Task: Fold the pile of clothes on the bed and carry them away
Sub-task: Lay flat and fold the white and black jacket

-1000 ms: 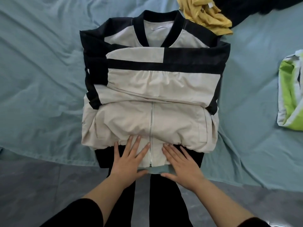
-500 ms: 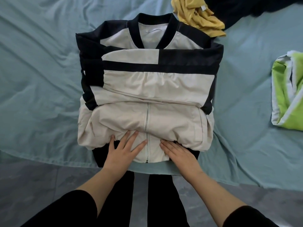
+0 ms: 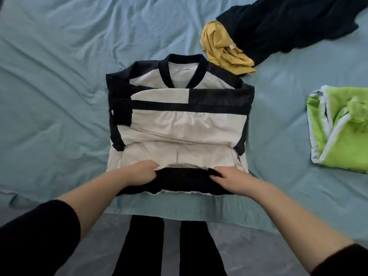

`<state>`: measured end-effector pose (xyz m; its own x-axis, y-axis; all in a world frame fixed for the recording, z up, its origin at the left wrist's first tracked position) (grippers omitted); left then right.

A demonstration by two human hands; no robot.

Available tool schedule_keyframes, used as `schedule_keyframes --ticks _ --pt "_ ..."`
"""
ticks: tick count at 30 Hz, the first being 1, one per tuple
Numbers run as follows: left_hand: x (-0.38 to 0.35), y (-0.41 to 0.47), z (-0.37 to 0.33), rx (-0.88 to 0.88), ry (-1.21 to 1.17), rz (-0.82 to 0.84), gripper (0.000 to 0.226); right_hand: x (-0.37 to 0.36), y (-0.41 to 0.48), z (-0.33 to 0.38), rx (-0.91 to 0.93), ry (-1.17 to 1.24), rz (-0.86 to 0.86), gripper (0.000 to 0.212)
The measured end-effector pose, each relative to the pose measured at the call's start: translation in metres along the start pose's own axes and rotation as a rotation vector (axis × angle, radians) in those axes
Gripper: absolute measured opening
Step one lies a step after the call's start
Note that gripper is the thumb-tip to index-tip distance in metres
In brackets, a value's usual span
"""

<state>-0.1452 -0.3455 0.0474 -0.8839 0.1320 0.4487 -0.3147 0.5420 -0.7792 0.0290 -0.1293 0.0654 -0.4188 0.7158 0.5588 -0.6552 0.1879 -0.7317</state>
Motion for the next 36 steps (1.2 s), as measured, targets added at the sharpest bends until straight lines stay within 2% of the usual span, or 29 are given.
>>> schedule_keyframes --ticks 4,6,9,12,14,17,19,22,24,26,27,28,31,33,36 --pt "0.014 0.001 -0.008 0.056 0.084 0.186 0.015 0.037 0.009 0.006 -0.073 -0.013 0.294 0.032" --pt "0.019 0.002 -0.007 0.061 0.143 0.176 0.012 0.046 0.012 0.003 -0.094 0.036 0.303 0.030" --pt "0.038 0.006 -0.005 0.017 0.241 0.109 0.008 0.065 0.023 -0.007 -0.026 -0.078 0.193 0.021" --pt "0.074 0.010 -0.008 -0.031 0.433 -0.031 0.013 0.094 0.037 -0.017 0.012 -0.080 -0.004 0.017" --pt "0.100 0.018 -0.018 -0.078 0.565 -0.308 0.014 0.112 0.049 -0.020 0.012 -0.027 -0.250 0.015" --pt "0.132 0.039 -0.034 -0.093 0.705 -0.727 0.022 0.129 0.069 -0.027 -0.120 0.073 -0.675 0.016" --pt "0.148 0.058 -0.034 -0.042 0.653 -0.816 0.027 0.130 0.084 -0.035 -0.216 0.168 -0.813 0.016" --pt "0.152 0.082 -0.016 0.041 0.474 -0.776 0.025 0.111 0.104 -0.051 -0.293 0.360 -0.859 0.015" --pt "0.146 0.089 0.006 0.100 0.172 -0.813 0.025 0.094 0.108 -0.060 -0.336 0.599 -0.843 0.025" --pt "0.137 0.084 0.029 0.175 -0.334 -0.841 0.039 0.081 0.102 -0.067 -0.356 0.828 -0.820 0.028" --pt "0.132 0.079 0.042 0.206 -0.524 -0.840 0.044 0.076 0.096 -0.070 -0.360 0.870 -0.824 0.029" --pt "0.126 0.073 0.052 0.223 -0.584 -0.824 0.046 0.072 0.091 -0.074 -0.365 0.865 -0.829 0.033" --pt "0.105 0.059 0.075 0.212 -0.286 -0.749 0.043 0.058 0.075 -0.084 -0.394 0.632 -0.735 0.048" --pt "0.096 0.053 0.075 0.167 -0.145 -0.791 0.037 0.054 0.069 -0.085 -0.378 0.434 -0.687 0.045" --pt "0.098 0.046 0.060 0.095 -0.025 -1.009 0.031 0.070 0.065 -0.073 -0.249 0.345 -0.902 0.022"
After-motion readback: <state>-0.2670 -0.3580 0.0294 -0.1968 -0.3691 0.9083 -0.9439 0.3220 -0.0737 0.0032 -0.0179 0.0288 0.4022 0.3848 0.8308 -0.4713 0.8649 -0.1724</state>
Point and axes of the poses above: each hand's wrist, its own y-axis towards the middle knuckle, its own x-axis out of the back of the hand, z = x × y, the point moved 1 cm from there along y, towards the middle knuckle, and after that the axes turned 12 degrees about -z, right-handed, at the moved point
